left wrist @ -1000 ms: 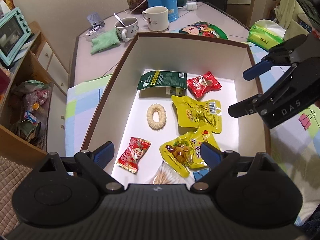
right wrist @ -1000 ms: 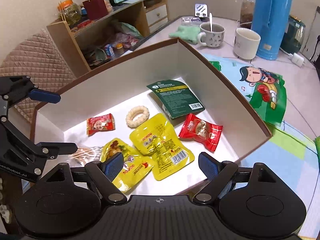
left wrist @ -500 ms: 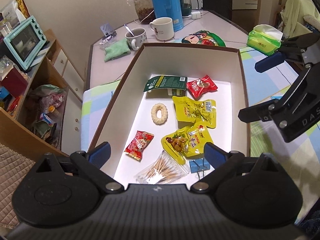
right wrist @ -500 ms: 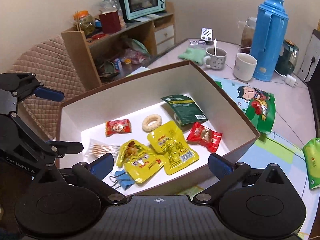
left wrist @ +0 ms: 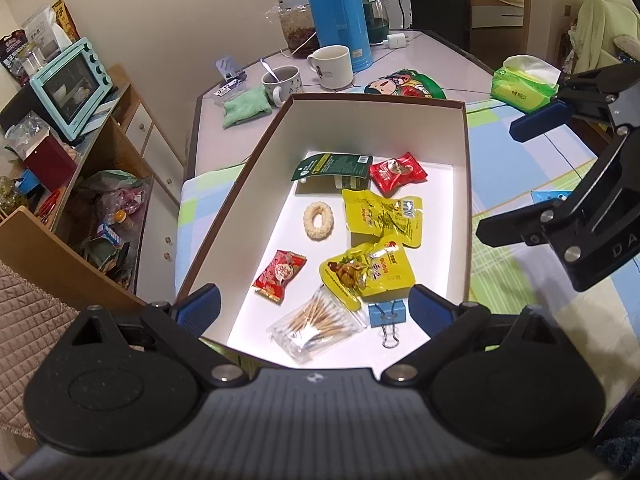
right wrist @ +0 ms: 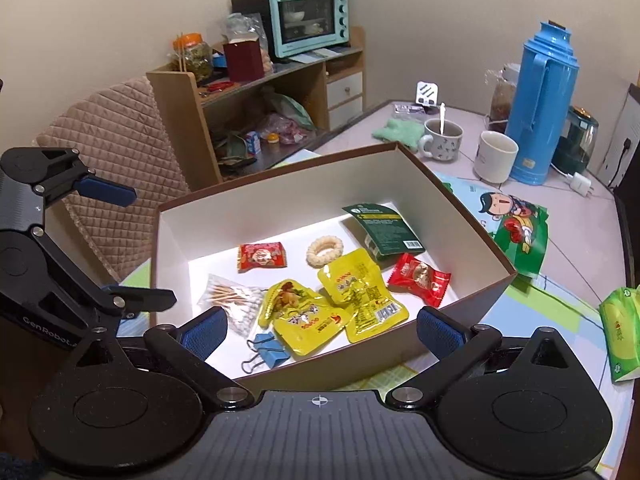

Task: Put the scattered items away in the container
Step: 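Withdraw both grippers from the box toward the blue tube and pink clip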

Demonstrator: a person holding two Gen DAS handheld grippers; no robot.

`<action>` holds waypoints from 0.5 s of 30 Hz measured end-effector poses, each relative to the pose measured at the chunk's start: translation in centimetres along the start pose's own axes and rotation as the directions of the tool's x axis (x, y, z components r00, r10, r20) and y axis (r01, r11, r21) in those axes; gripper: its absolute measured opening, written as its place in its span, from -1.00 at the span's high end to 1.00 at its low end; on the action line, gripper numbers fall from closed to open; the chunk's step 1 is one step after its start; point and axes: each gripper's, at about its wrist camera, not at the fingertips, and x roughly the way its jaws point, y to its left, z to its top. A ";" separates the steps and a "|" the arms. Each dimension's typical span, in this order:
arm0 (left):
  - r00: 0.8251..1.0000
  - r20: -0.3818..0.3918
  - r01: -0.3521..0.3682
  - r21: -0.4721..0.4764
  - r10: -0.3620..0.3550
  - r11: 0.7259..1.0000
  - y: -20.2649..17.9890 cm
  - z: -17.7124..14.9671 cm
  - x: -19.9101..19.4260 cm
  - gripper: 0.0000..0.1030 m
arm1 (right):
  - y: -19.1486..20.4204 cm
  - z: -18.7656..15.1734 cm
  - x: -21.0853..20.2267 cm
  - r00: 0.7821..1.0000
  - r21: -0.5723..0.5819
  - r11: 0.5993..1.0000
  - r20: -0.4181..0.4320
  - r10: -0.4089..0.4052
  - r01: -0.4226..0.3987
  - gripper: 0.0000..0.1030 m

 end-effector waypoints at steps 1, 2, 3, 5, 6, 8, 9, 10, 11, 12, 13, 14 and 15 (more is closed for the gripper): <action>1.000 -0.002 -0.001 -0.003 0.001 1.000 -0.2 -0.2 -0.1 -0.93 | 0.1 -0.1 -0.2 1.000 -0.004 1.000 0.006 0.004 -0.004 -1.00; 1.000 -0.005 -0.002 -0.006 0.002 1.000 -0.3 -0.3 -0.3 -0.93 | 0.2 -0.3 -0.4 1.000 -0.007 1.000 0.011 0.007 -0.007 -1.00; 1.000 -0.008 -0.002 -0.010 0.002 1.000 -0.5 -0.5 -0.4 -0.93 | 0.3 -0.5 -0.5 1.000 -0.007 1.000 0.016 0.009 -0.008 -1.00; 1.000 -0.014 -0.002 -0.017 0.002 1.000 -0.8 -0.9 -0.6 -0.93 | 0.3 -0.9 -0.8 1.000 -0.002 1.000 0.025 0.015 -0.015 -1.00; 1.000 -0.018 -0.001 -0.020 0.001 1.000 -1.0 -1.1 -0.8 -0.93 | 0.2 -1.1 -1.0 0.999 0.004 1.000 0.029 0.017 -0.018 -1.00; 1.000 -0.023 0.000 -0.028 -0.001 1.000 -1.4 -1.4 -1.0 -0.93 | 0.1 -1.6 -1.3 0.999 0.018 1.000 0.039 0.014 -0.015 -1.00; 1.000 -0.025 0.001 -0.032 -0.001 0.999 -1.6 -1.5 -1.1 -0.93 | 0.0 -1.8 -1.5 0.999 0.025 1.000 0.043 0.011 -0.012 -1.00; 1.000 -0.025 0.001 -0.037 -0.002 0.999 -1.8 -1.7 -1.2 -0.94 | -0.1 -2.0 -1.7 0.999 0.032 0.999 0.049 0.008 -0.010 -1.00; 1.000 -0.026 0.001 -0.042 -0.002 0.999 -2.0 -1.8 -1.4 -0.93 | -0.3 -2.2 -2.0 0.998 0.040 0.999 0.057 0.008 -0.010 -1.00; 1.000 -0.026 0.000 -0.048 -0.001 0.999 -2.1 -1.9 -1.5 -0.93 | -0.4 -2.4 -2.3 0.998 0.048 0.999 0.067 0.010 -0.014 -1.00; 1.000 -0.025 0.000 -0.055 -0.001 0.999 -2.3 -2.0 -1.6 -0.93 | -0.6 -2.6 -2.5 0.997 0.059 0.998 0.075 0.012 -0.017 -1.00; 1.000 -0.024 -0.001 -0.062 -0.001 0.998 -2.5 -2.0 -1.8 -0.94 | -0.8 -2.7 -2.8 0.997 0.072 0.997 0.081 0.010 -0.015 -1.00; 1.000 -0.024 -0.002 -0.069 0.000 0.998 -2.7 -2.1 -1.9 -0.93 | -1.0 -2.8 -3.0 0.996 0.084 0.996 0.087 0.005 -0.012 -1.00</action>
